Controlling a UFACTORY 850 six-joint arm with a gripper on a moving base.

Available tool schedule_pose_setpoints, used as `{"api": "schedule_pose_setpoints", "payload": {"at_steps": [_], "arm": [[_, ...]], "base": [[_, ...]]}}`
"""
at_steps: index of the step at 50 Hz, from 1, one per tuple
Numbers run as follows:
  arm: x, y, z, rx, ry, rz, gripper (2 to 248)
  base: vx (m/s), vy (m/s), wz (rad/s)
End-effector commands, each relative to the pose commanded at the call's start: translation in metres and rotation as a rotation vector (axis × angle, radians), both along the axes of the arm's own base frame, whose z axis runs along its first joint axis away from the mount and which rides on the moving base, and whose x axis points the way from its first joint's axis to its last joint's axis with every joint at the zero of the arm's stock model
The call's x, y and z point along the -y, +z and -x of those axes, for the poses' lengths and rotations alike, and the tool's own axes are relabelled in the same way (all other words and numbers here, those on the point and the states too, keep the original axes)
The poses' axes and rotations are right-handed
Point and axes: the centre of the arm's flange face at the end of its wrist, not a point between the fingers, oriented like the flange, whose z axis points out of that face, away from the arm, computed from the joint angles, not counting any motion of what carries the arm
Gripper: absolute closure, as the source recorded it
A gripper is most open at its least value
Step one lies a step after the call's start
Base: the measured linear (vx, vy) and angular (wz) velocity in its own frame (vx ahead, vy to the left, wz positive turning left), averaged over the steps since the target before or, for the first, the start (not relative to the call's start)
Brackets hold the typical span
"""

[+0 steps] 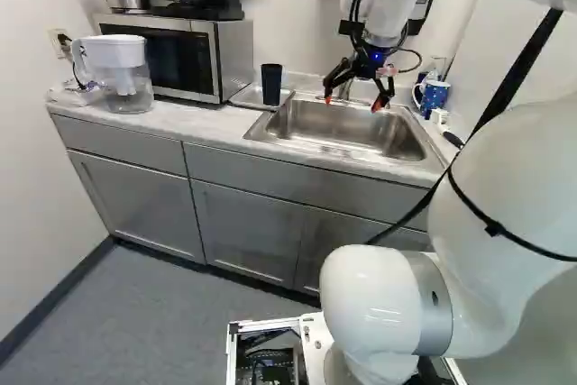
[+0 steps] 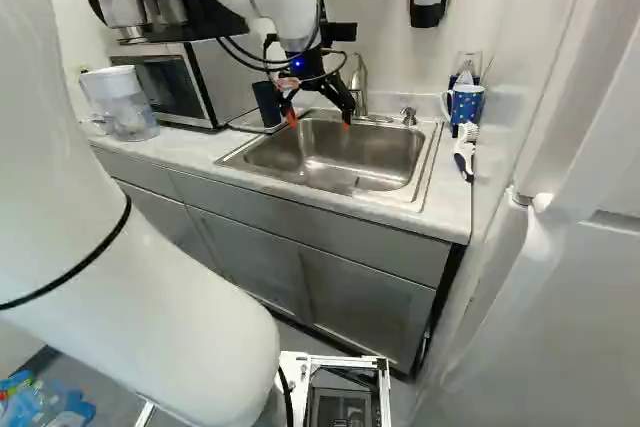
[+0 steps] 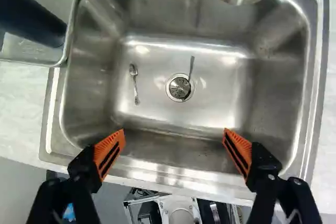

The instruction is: Rinse the cup and place it in the tray

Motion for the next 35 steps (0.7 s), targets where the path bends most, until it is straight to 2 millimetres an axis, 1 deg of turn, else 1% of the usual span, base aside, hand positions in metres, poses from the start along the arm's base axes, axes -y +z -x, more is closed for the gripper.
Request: {"api": "schedule_pose_setpoints", "payload": {"at_steps": [4,35], "arm": [[0.0028,0.0000,0.0008,0.000,-0.007,0.000,3],[0.0028,0.0000,0.0008,0.000,-0.007,0.000,3]], "base": [[0.000,0.000,0.000],[0.000,0.000,0.000]]}}
